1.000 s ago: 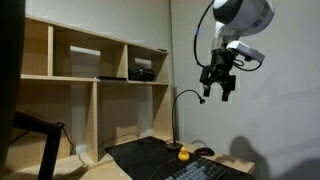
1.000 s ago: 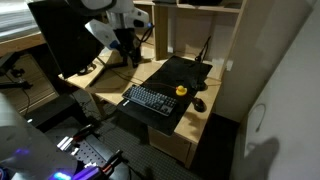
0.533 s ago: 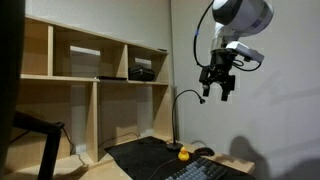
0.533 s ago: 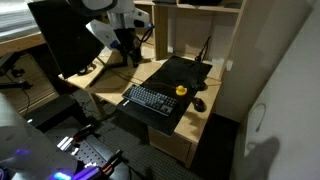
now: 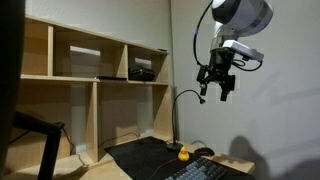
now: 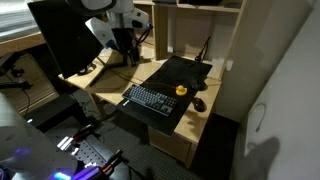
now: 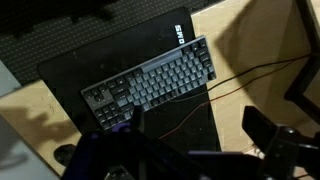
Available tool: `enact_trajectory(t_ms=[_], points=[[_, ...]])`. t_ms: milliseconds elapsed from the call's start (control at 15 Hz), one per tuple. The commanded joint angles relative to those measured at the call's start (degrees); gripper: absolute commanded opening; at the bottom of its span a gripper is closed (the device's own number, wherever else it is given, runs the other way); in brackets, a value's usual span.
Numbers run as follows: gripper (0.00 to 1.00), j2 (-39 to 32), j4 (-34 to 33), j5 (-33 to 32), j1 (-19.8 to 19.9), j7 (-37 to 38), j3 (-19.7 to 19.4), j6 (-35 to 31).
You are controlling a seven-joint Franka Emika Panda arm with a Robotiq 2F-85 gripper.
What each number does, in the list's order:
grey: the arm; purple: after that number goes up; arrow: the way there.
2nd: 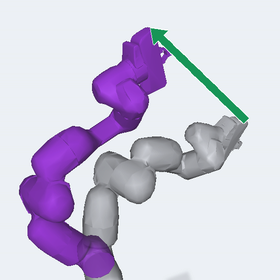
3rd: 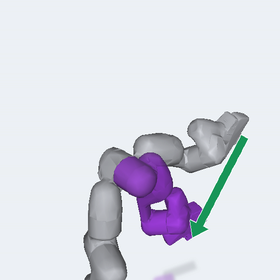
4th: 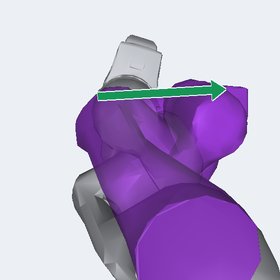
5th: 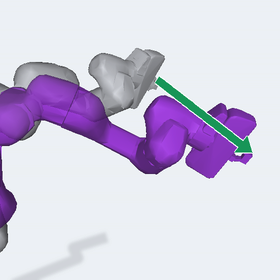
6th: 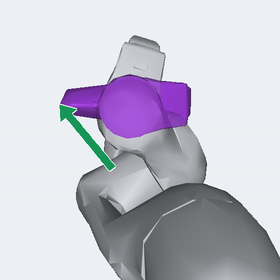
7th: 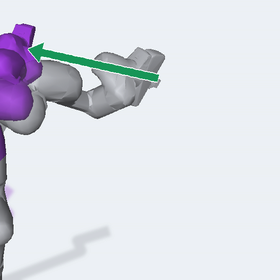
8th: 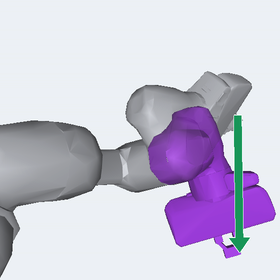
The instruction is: Click some buttons on the keyboard
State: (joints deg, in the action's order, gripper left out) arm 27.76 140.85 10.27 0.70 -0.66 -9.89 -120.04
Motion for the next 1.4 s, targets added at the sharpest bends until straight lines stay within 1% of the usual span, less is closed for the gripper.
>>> enact_trajectory(t_ms=[0, 267, 467, 667, 800, 867, 933, 1000, 1267, 1333], points=[[1.00, -0.1, -0.1, 0.9, 1.4, -0.1, 1.2, 0.3], [1.00, -0.1, -0.1, 0.9, 1.4, 0.3, 1.3, 0.3], [1.00, -0.5, -1.2, -3.8, 3.0, 2.9, 2.7, 5.4], [1.00, -0.7, -2.3, -6.6, 3.9, 4.3, 3.6, 10.9], [1.00, -0.7, -2.7, -7.0, 4.1, 5.4, 3.8, 13.1], [1.00, -0.7, -2.7, -6.8, 4.1, 5.9, 3.9, 13.1], [1.00, -0.4, -2.1, -5.5, 3.9, 6.2, 3.8, 10.9], [1.00, -0.1, -1.6, -5.8, 3.8, 5.0, 3.6, 11.0], [1.00, -0.1, -1.7, -5.7, 3.8, 5.6, 3.8, 11.0], [1.00, -4.2, -2.9, -7.8, 4.3, 7.9, 4.9, 11.2]])
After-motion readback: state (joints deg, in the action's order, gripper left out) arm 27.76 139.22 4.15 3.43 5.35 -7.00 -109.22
